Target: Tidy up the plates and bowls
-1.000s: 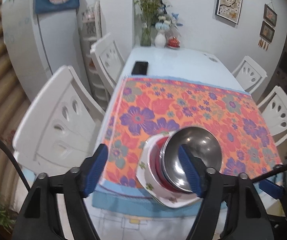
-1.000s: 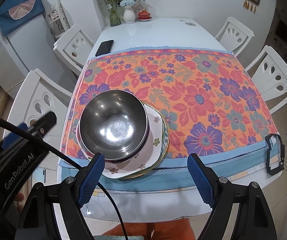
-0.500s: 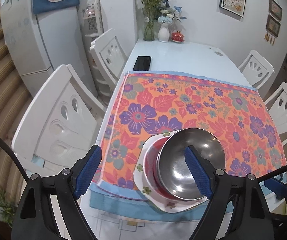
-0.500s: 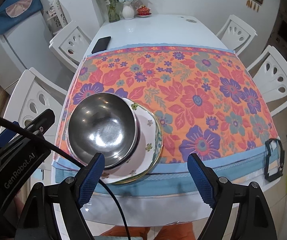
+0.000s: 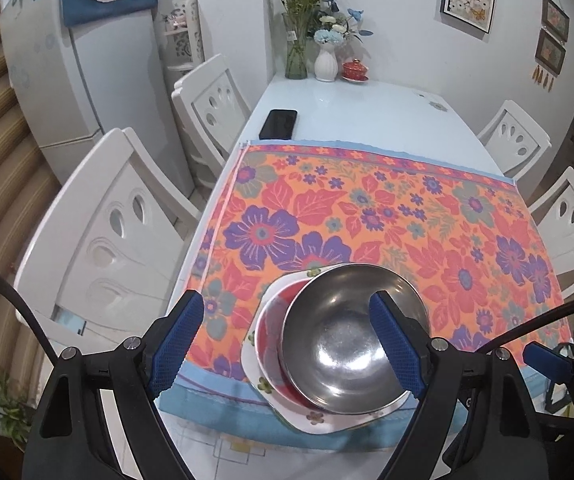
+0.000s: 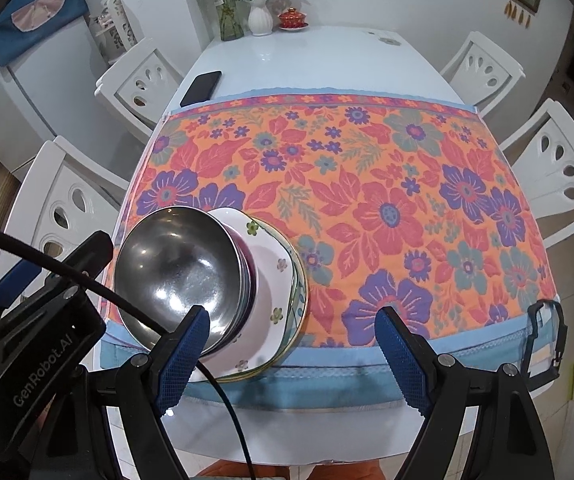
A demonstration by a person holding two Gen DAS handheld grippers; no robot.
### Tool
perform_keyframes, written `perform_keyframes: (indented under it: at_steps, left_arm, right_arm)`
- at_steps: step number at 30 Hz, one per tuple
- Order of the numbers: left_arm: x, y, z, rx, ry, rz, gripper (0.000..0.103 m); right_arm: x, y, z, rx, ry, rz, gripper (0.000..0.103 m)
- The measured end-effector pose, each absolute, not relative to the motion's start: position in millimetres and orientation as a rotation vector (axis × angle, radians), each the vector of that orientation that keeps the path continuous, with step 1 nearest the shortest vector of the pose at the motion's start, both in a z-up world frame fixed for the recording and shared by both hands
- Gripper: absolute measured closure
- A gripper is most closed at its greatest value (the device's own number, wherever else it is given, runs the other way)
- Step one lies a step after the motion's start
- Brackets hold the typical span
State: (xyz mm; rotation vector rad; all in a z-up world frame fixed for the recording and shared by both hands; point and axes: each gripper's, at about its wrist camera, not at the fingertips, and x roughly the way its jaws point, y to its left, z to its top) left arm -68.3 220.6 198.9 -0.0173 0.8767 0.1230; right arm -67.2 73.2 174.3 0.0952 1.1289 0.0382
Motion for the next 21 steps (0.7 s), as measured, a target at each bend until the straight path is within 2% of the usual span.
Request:
perform_keyframes:
  at_steps: [21]
  left_arm:
    - [-61, 257, 206, 0.099, 0.885, 0.118, 0.018]
  right_arm:
    - [-71, 112, 172, 0.080, 1.111, 0.042, 0.020]
